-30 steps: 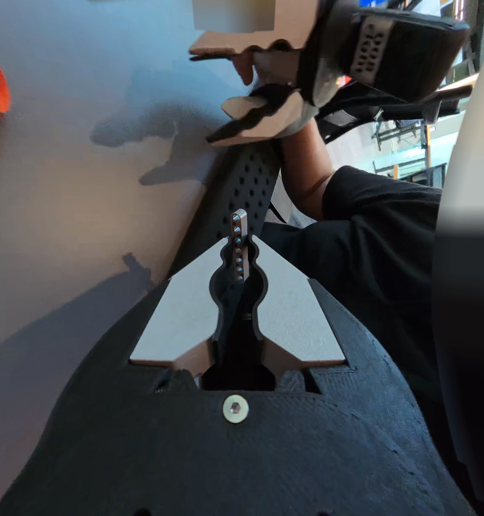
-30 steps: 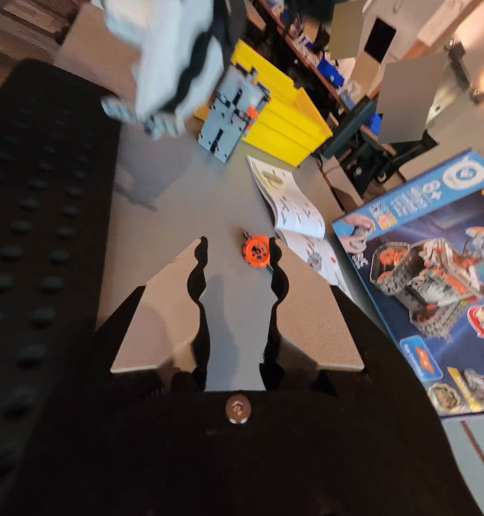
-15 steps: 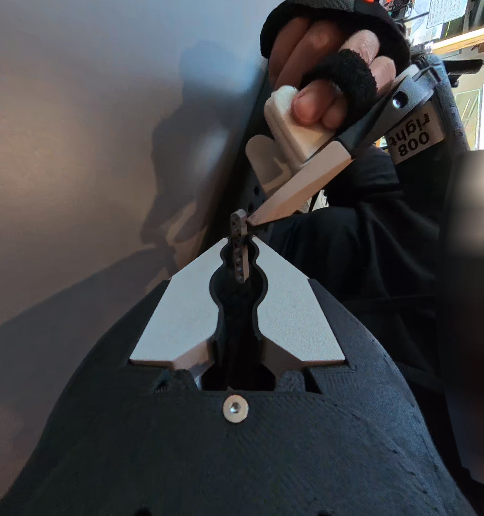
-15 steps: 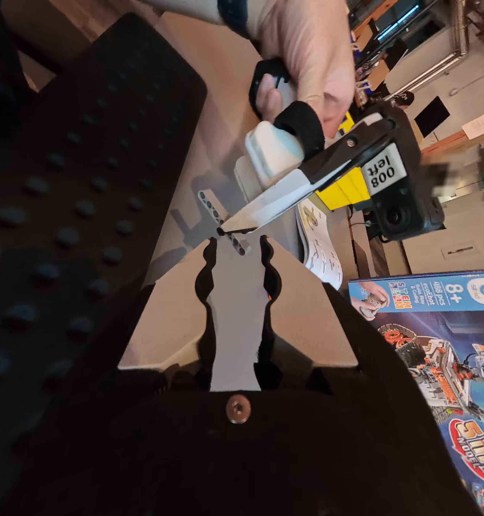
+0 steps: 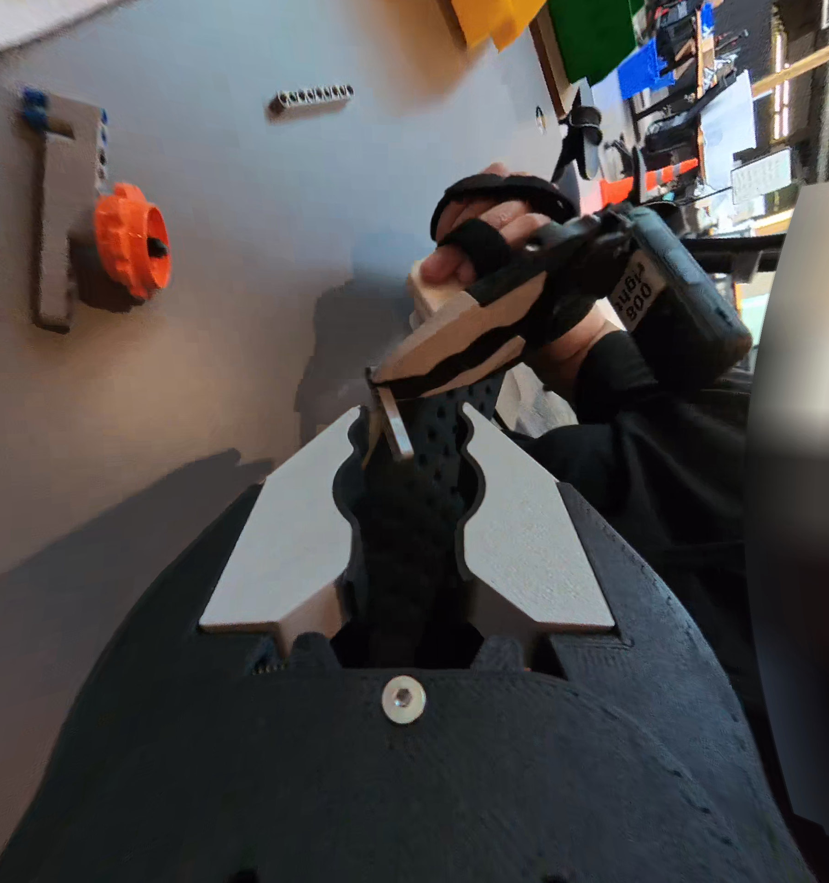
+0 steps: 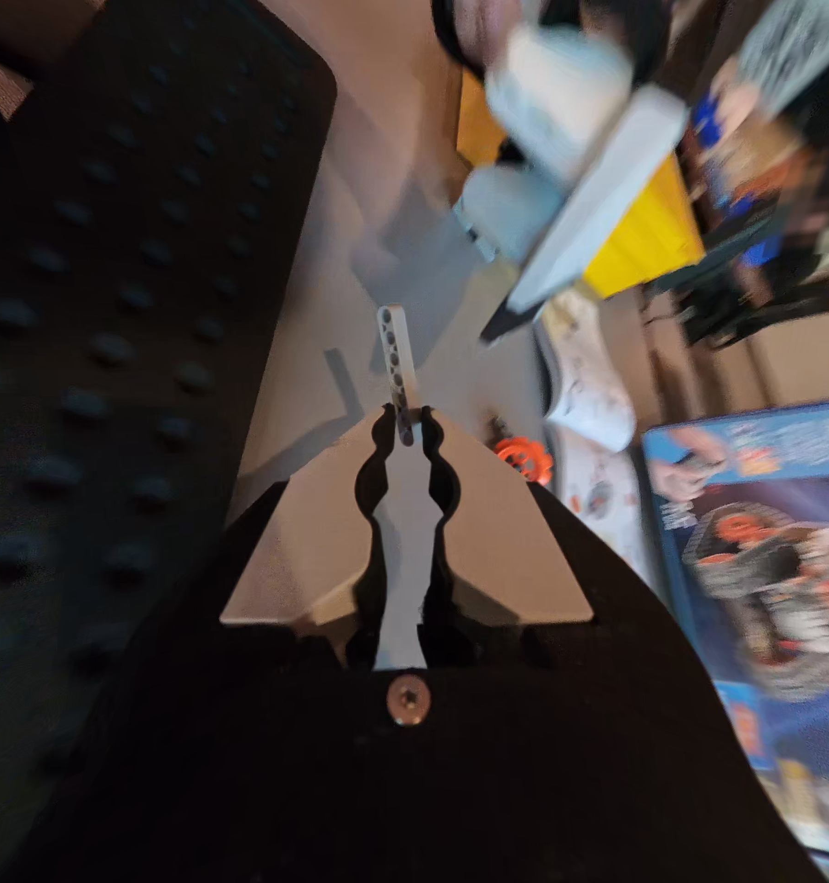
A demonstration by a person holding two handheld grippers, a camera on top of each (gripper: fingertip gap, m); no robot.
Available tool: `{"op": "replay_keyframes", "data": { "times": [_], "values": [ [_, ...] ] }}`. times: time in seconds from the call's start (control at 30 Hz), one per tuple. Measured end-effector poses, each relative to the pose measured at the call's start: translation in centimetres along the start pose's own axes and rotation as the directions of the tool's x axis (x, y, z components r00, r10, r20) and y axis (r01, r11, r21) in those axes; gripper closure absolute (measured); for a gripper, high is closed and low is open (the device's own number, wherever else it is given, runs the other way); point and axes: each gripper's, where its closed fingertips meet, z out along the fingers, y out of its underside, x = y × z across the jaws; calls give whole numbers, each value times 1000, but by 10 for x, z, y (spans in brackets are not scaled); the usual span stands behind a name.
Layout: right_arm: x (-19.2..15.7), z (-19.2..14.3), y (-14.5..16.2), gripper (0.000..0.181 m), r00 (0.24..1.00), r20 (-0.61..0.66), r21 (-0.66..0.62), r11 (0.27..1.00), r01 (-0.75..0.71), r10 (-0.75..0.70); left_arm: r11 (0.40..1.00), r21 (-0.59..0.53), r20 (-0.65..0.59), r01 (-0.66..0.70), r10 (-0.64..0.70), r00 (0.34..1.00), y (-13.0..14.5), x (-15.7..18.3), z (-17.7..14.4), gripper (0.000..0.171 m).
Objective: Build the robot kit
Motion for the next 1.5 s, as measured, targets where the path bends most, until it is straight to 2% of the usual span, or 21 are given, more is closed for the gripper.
{"op": "replay_keyframes", "data": {
  "times": [0.07, 0.17, 0.2, 0.37, 0.47, 0.67, 0.73, 0.8, 0.93, 1.1, 1.13, 1.2, 1.27, 1.5],
  "values": [
    [-1, 6, 12, 172, 968, 108, -47, 974, -221, 225, 994, 64, 84, -91, 86, 993, -2, 3, -17, 136],
    [-7, 11, 20, 172, 791, 294, -192, 844, -500, 536, 974, 116, 215, -195, 167, 962, 4, 2, -40, 136],
    [-6, 13, 22, 172, 750, 323, -230, 816, -530, 578, 970, 123, 233, -209, 177, 956, 10, 2, -46, 137],
    [-1, 27, 41, 172, 696, 372, -400, 783, -477, 614, 971, 174, 252, -166, 119, 960, 40, 4, -73, 139],
    [1, 36, 42, 172, 673, 391, -426, 771, -473, 628, 969, 201, 273, -142, 83, 958, 53, -1, -86, 140],
    [2, 46, 48, 173, 722, 368, -417, 798, -435, 586, 961, 247, 269, -122, 53, 962, 58, -4, -109, 140],
    [4, 48, 46, 161, 734, 348, -388, 803, -453, 583, 957, 262, 273, -123, 49, 961, 56, -5, -116, 141],
    [8, 46, 43, 151, 752, 324, -333, 813, -477, 574, 952, 277, 278, -131, 51, 959, 54, -4, -122, 141],
    [16, 35, 39, 151, 830, 254, -146, 868, -474, 496, 946, 295, 287, -137, 48, 957, 58, -6, -129, 141],
    [11, 33, 49, 157, 859, 228, -135, 888, -439, 459, 946, 305, 275, -109, 22, 961, 60, -12, -132, 141],
    [9, 35, 50, 159, 853, 240, -142, 886, -441, 463, 945, 308, 270, -107, 21, 963, 60, -11, -133, 141],
    [4, 37, 51, 175, 832, 274, -171, 875, -452, 483, 944, 311, 272, -110, 22, 962, 60, -12, -133, 141],
    [4, 38, 49, 175, 821, 278, -170, 866, -470, 500, 944, 311, 278, -113, 24, 960, 61, -12, -134, 141],
    [31, 34, 24, 175, 928, 132, -11, 937, -349, 347, 934, 338, 265, -114, 22, 964, 60, -11, -140, 141]
  ]
}}
